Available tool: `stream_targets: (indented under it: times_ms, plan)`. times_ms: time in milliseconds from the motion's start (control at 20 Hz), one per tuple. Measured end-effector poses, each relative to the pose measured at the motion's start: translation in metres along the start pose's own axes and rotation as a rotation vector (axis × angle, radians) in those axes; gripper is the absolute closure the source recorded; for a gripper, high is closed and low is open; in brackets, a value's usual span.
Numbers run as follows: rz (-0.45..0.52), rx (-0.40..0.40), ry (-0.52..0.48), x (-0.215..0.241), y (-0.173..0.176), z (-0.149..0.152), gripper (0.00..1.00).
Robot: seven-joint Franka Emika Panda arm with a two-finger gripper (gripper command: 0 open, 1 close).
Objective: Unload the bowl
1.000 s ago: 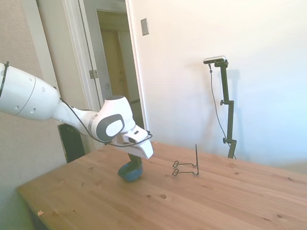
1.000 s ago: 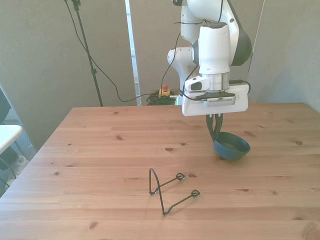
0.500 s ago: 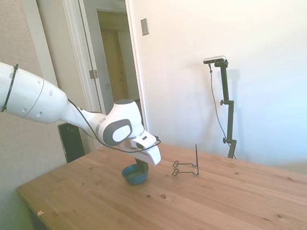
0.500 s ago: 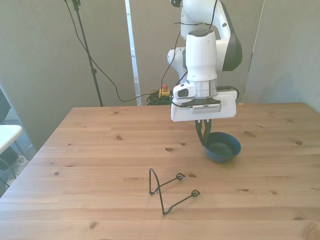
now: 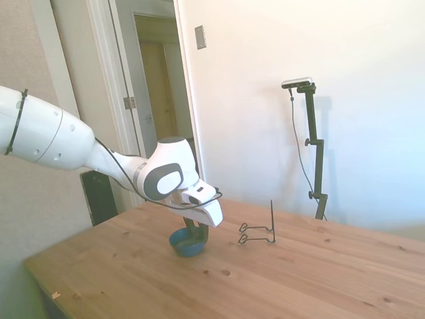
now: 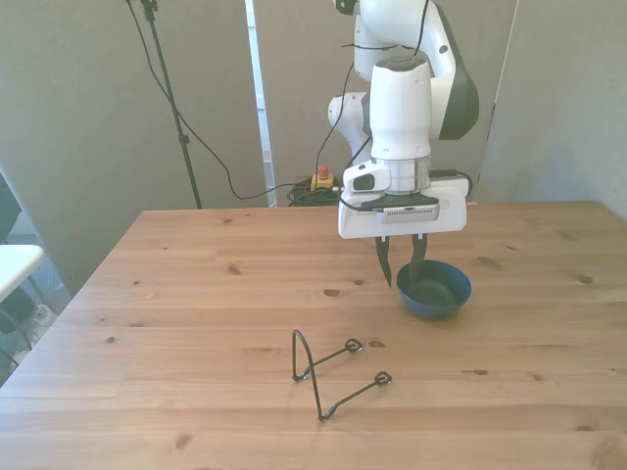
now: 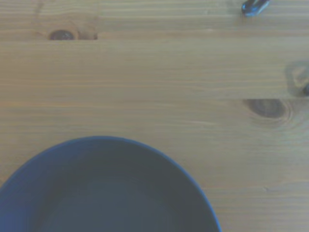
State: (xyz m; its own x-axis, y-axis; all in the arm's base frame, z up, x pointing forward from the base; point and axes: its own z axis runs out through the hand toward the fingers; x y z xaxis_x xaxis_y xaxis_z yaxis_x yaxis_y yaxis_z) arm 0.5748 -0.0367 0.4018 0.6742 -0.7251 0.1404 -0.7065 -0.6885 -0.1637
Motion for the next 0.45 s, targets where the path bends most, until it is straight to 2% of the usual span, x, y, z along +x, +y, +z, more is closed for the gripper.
stream_targets:
  times_ms: [250,450]
  plan:
    - [-0.050,-0.004,0.010,-0.022,-0.015,-0.037,0.00]
    - [-0.072,-0.001,0.000,-0.049,-0.009,-0.049,0.00]
